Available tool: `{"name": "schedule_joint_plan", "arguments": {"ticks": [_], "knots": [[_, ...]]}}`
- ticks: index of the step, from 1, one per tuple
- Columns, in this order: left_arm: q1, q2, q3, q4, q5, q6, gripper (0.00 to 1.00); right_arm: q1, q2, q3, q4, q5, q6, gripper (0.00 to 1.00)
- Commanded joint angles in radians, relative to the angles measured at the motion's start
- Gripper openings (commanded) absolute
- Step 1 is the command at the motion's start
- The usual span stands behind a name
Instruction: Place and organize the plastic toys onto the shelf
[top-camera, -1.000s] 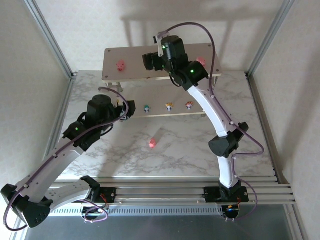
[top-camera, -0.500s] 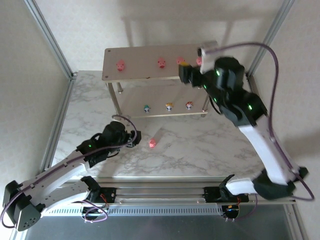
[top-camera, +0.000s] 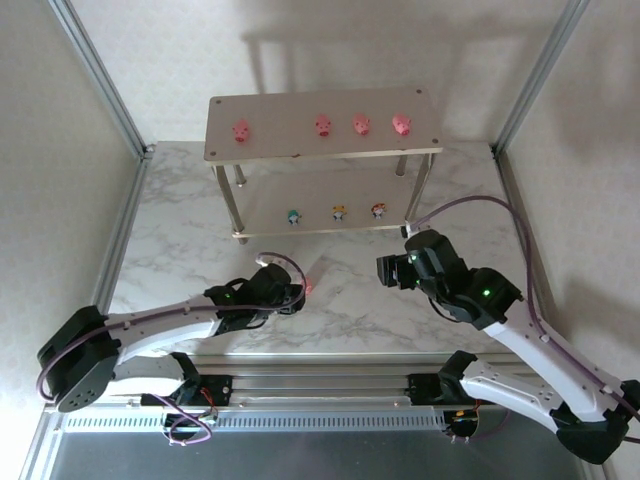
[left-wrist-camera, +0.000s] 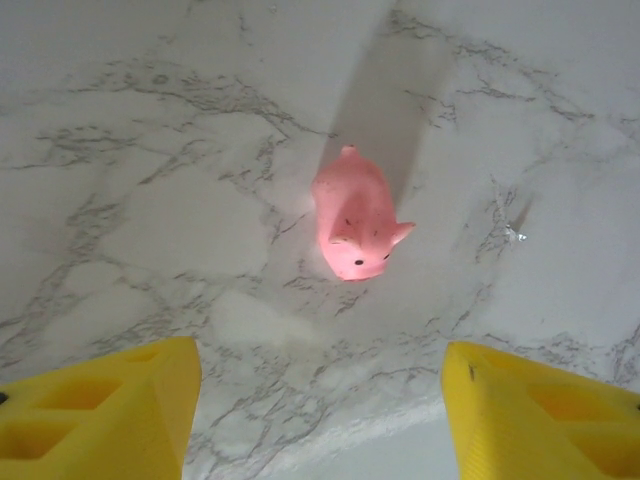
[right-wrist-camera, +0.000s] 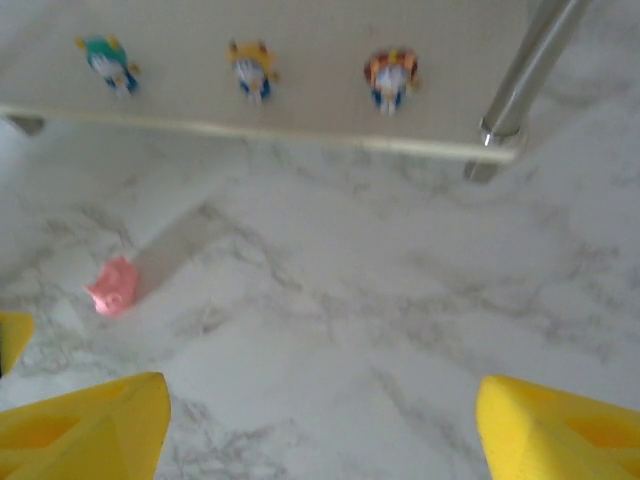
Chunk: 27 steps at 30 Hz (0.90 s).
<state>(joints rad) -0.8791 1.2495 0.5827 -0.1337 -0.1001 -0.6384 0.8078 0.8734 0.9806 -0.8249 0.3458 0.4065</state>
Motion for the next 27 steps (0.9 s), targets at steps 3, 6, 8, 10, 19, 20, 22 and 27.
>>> {"name": "schedule_joint_plan", "arguments": {"ticks": [3,6,8,10,19,20,22,27], "knots": [[-0.026,0.104,0.051,0.073,-0.051,-0.023,0.64,0.008,0.009,-0.072,0.008,-0.049,0.083,0.81],[-0.032,0.176,0.106,0.057,-0.068,-0.002,0.65,0.007,0.008,-0.095,0.021,-0.058,0.085,0.82],[-0.032,0.216,0.140,0.040,-0.081,0.014,0.65,0.008,0.007,-0.103,0.029,-0.059,0.082,0.82],[-0.031,0.252,0.167,0.031,-0.090,0.031,0.65,0.008,0.003,-0.106,0.029,-0.059,0.077,0.83],[-0.028,0.379,0.232,0.017,-0.092,0.051,0.66,0.003,-0.010,-0.112,0.034,-0.048,0.060,0.84],[-0.027,0.388,0.235,0.018,-0.090,0.051,0.66,0.002,-0.013,-0.114,0.034,-0.047,0.059,0.84],[-0.027,0.409,0.247,0.016,-0.087,0.057,0.65,-0.001,-0.018,-0.115,0.033,-0.044,0.057,0.84],[-0.026,0.435,0.277,0.009,-0.100,0.072,0.61,-0.011,-0.028,-0.121,0.033,-0.037,0.052,0.84]]}}
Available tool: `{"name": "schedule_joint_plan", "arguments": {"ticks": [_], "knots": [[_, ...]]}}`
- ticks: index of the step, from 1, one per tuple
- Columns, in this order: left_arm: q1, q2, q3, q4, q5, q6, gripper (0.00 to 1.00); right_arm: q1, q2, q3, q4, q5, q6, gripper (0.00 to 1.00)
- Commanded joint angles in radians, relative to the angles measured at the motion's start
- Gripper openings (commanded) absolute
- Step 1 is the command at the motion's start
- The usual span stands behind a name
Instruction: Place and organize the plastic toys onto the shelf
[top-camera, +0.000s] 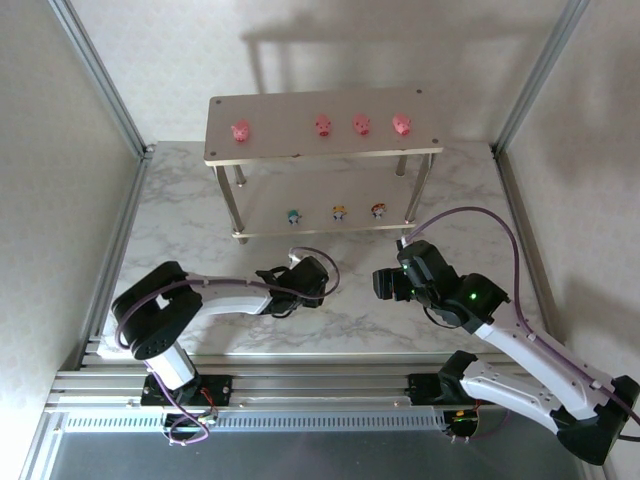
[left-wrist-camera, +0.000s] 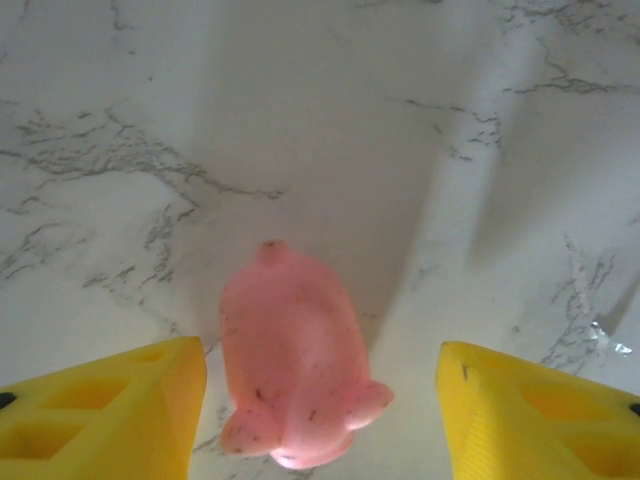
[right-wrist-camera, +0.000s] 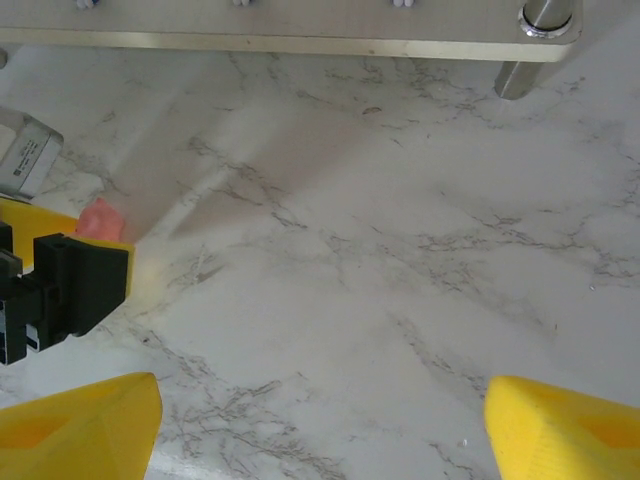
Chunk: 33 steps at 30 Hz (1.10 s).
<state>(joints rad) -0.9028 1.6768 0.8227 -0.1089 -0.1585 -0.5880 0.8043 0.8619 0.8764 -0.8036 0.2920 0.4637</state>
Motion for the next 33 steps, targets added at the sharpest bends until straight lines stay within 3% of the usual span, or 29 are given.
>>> {"name": "schedule_joint_plan", "arguments": {"ticks": [1,20,24,28,33], "knots": [[-0.002,0.008,0.042,-0.018,-0.047,0.025,0.60,-0.009,-0.018,-0.017,0.015,0.016,-0.006,0.84],[0.008,0.046,0.051,-0.057,-0.041,0.057,0.47,-0.034,0.000,-0.025,0.048,-0.007,-0.015,0.85],[0.012,0.032,0.045,-0.054,-0.038,0.065,0.41,-0.036,-0.004,-0.024,0.053,-0.004,-0.013,0.85],[0.022,0.006,0.027,-0.045,-0.032,0.078,0.22,-0.036,-0.005,-0.029,0.059,0.007,-0.011,0.85],[0.033,-0.019,0.022,-0.061,-0.036,0.083,0.22,-0.036,-0.004,-0.027,0.061,0.003,-0.010,0.85]]}}
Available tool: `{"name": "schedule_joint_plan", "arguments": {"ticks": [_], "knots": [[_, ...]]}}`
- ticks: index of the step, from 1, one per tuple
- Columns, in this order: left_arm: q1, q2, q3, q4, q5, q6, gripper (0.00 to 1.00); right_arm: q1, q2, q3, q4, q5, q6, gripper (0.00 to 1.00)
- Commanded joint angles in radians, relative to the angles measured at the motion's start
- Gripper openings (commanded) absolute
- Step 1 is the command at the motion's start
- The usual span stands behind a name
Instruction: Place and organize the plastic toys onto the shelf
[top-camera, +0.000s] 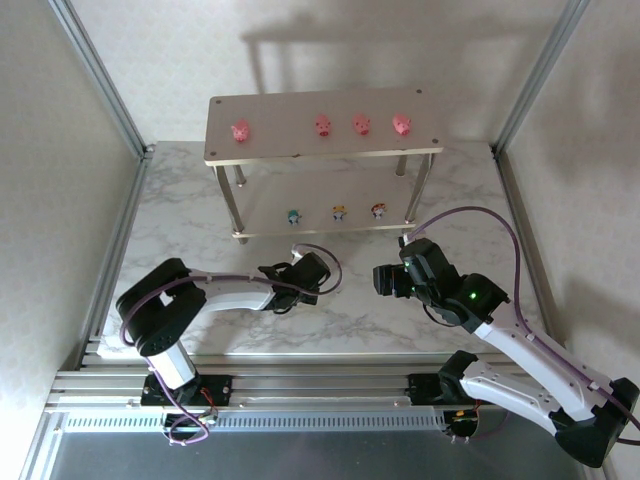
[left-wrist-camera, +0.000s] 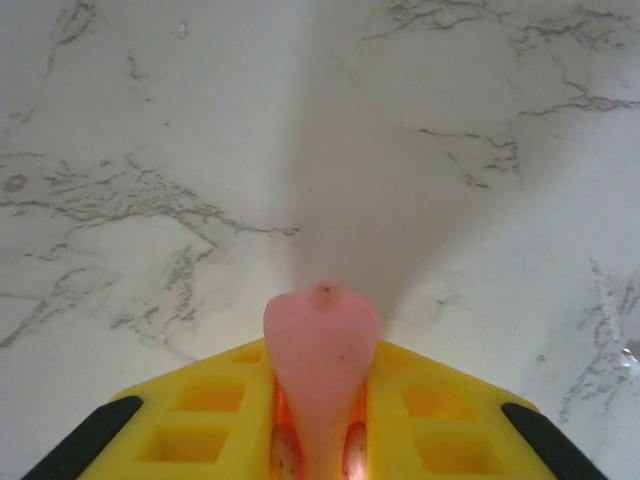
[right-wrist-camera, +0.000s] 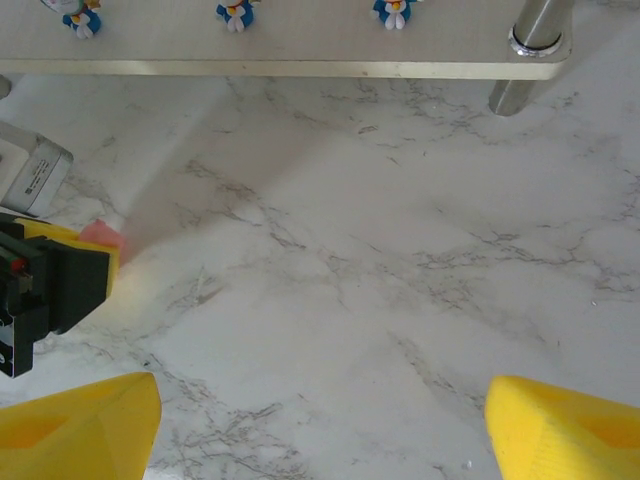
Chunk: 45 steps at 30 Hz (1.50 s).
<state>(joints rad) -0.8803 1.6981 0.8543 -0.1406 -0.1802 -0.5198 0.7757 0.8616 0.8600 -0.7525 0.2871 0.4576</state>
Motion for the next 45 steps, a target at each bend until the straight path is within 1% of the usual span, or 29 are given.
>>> {"name": "schedule_joint_plan", "arguments": {"ticks": [1,4,10,14,18,21,23,27,32,39,45], "knots": [[0.011,-0.049,-0.003,-0.042,-0.015,0.018,0.22,-0.007,-0.004,-0.009,0.010,0.008,-0.003,0.85],[0.012,-0.090,0.040,-0.105,-0.023,0.038,0.22,-0.008,-0.004,-0.008,0.008,0.009,-0.003,0.85],[0.012,-0.234,0.198,-0.273,-0.055,0.080,0.22,-0.009,-0.001,-0.004,0.030,0.006,-0.002,0.84],[0.017,-0.324,0.354,-0.336,-0.086,0.122,0.22,-0.009,0.020,0.011,0.056,0.000,-0.012,0.84],[0.053,-0.350,0.557,-0.362,-0.128,0.212,0.23,-0.009,0.050,0.032,0.085,-0.014,-0.025,0.84],[0.105,-0.328,0.705,-0.366,-0.134,0.276,0.23,-0.009,0.065,0.038,0.117,-0.029,-0.027,0.84],[0.147,-0.303,0.795,-0.368,-0.102,0.302,0.23,-0.009,0.077,0.044,0.137,-0.040,-0.028,0.84],[0.219,-0.225,0.956,-0.392,-0.076,0.342,0.24,-0.008,0.107,0.067,0.167,-0.057,-0.037,0.84],[0.300,-0.099,1.129,-0.438,0.016,0.348,0.24,-0.010,0.148,0.101,0.199,-0.075,-0.047,0.84],[0.343,0.047,1.296,-0.507,0.054,0.343,0.24,-0.008,0.187,0.146,0.221,-0.095,-0.058,0.84],[0.348,0.120,1.359,-0.551,0.035,0.334,0.24,-0.009,0.184,0.144,0.232,-0.101,-0.056,0.84]]}}
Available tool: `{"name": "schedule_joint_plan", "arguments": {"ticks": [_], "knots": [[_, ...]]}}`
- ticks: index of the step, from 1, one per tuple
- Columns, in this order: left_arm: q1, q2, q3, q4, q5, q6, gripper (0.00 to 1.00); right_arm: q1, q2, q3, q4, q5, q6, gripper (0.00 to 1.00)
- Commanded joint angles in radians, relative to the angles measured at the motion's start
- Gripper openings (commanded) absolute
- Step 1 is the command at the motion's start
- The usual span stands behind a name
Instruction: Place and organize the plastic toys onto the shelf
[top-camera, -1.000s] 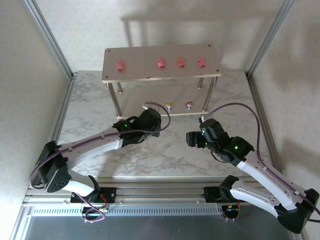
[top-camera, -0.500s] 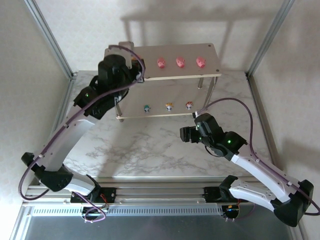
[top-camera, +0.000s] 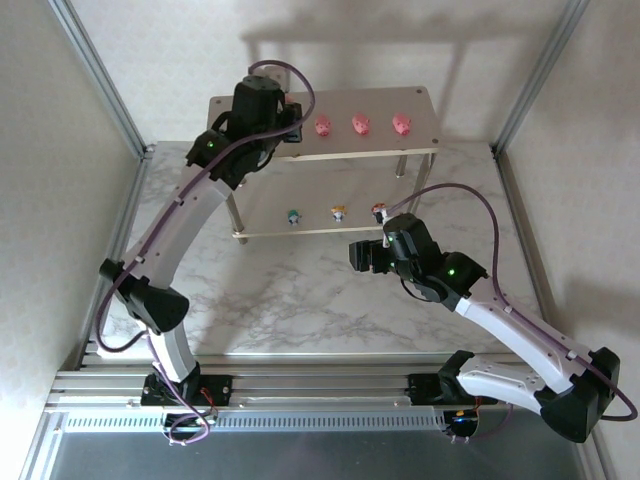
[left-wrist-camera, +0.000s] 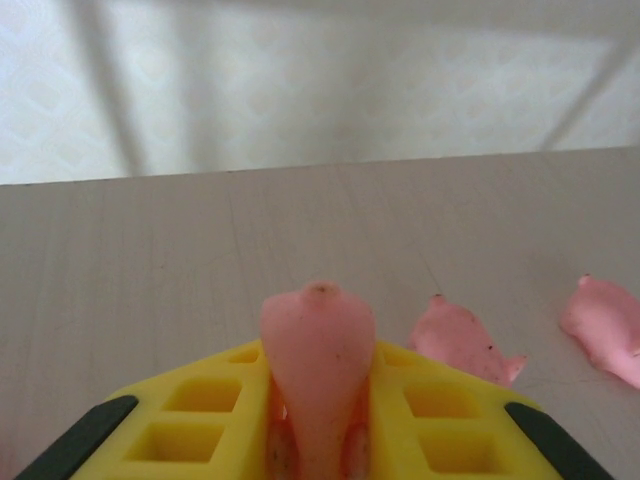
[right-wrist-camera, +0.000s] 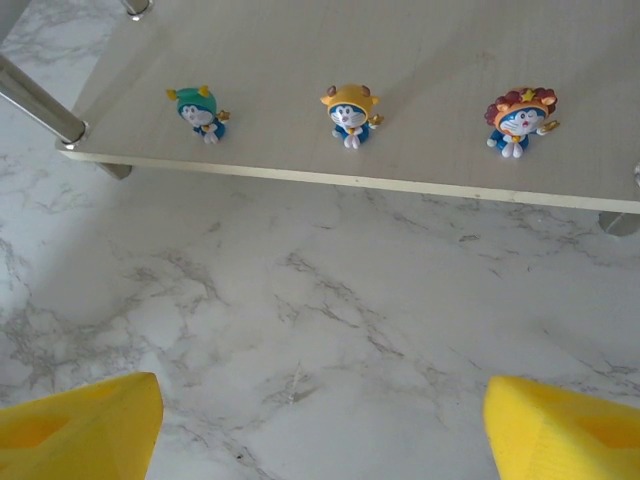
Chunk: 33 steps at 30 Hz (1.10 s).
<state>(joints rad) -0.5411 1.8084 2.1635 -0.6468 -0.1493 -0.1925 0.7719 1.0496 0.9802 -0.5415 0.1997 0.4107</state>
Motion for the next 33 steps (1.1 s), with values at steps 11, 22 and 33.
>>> {"name": "schedule_joint_plan", "arguments": {"ticks": [11,22,33], "knots": [[0.013,0.045,0.084,-0.119,-0.060,-0.004,0.24,-0.005,-0.029,0.011,0.026,-0.013,-0.014,0.84],[0.018,0.076,0.085,-0.148,-0.076,-0.018,0.24,-0.005,-0.040,0.002,0.029,-0.014,-0.016,0.84],[0.019,0.085,0.067,-0.158,-0.097,-0.025,0.25,-0.005,-0.040,-0.005,0.035,-0.013,-0.018,0.84]]}}
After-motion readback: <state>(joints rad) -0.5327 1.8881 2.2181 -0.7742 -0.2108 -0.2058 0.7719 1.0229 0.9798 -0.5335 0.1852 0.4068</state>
